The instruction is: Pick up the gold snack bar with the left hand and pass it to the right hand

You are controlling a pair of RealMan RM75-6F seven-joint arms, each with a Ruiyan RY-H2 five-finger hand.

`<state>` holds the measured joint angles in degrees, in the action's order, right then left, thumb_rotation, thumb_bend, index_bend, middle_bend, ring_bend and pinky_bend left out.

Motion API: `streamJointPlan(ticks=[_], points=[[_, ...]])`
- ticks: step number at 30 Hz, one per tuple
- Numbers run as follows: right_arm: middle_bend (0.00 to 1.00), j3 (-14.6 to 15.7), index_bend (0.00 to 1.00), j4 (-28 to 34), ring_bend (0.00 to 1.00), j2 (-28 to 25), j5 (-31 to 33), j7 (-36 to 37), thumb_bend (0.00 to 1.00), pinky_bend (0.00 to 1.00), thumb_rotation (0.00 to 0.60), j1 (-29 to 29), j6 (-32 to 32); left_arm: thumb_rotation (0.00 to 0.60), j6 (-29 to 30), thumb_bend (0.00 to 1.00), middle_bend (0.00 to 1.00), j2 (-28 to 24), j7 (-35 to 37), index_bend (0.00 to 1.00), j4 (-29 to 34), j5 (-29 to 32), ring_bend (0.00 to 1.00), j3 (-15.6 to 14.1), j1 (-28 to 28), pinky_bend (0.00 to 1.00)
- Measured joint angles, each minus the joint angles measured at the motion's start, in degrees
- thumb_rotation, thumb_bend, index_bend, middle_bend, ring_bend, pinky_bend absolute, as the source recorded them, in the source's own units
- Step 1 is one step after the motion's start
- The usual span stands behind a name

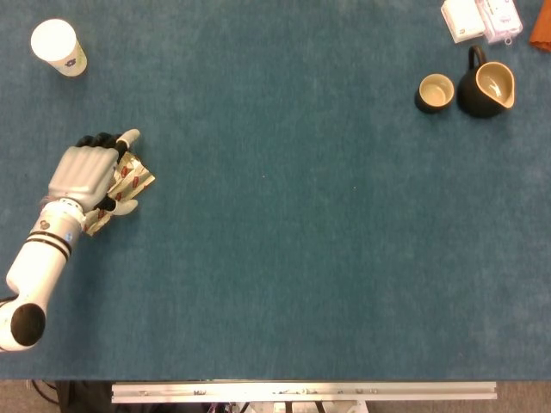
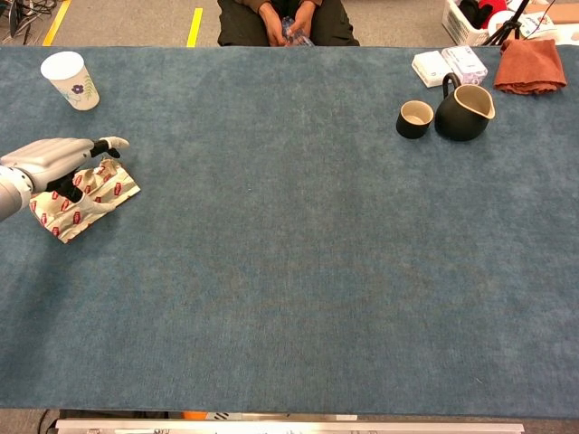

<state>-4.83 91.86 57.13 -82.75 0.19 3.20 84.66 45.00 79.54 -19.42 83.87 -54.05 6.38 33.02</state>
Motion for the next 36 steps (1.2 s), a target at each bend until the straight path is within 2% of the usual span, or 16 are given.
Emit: streamJointPlan(ticks=[6,13,21,27,36], points=[[0.37,-0.08,0.21,-0.26,0.29,0.09,0.08,0.11,0.28,0.35,0.600,-0.18,0.28,0.542,-0.94,0.21,0.23,-0.61,-0.21,0.04,2.08,1.38,0.10,-0.59,1.18,0.13],[0.37,-0.18,0.21,-0.28,0.29,0.18,-0.24,0.22,0.28,0.35,0.600,-0.25,0.68,0.567,-0.94,0.21,0.25,-4.12,-0.27,0.04,8.79,0.78,0.10,-2.97,1.08,0.13],[0.37,-0.14,0.21,-0.22,0.29,0.43,-0.68,0.33,0.28,0.35,0.600,-0.38,1.09,0.599,0.13,0.21,0.25,-9.45,2.55,0.04,18.14,-5.34,0.10,-5.22,-0.23,0.13],[0.37,-0.11,0.21,-0.38,0.29,0.66,-1.01,0.65,0.28,0.35,0.600,-0.28,1.04,0.600,6.71,0.21,0.14,-10.93,4.16,0.04,17.89,-10.26,0.10,-5.80,-2.83,0.13],[0.37,0.02,0.21,-0.42,0.29,0.76,-1.31,0.87,0.28,0.35,0.600,-0.37,1.17,0.600,8.43,0.21,0.11,-10.49,0.54,0.05,13.91,-6.10,0.10,-7.24,-4.12,0.13]])
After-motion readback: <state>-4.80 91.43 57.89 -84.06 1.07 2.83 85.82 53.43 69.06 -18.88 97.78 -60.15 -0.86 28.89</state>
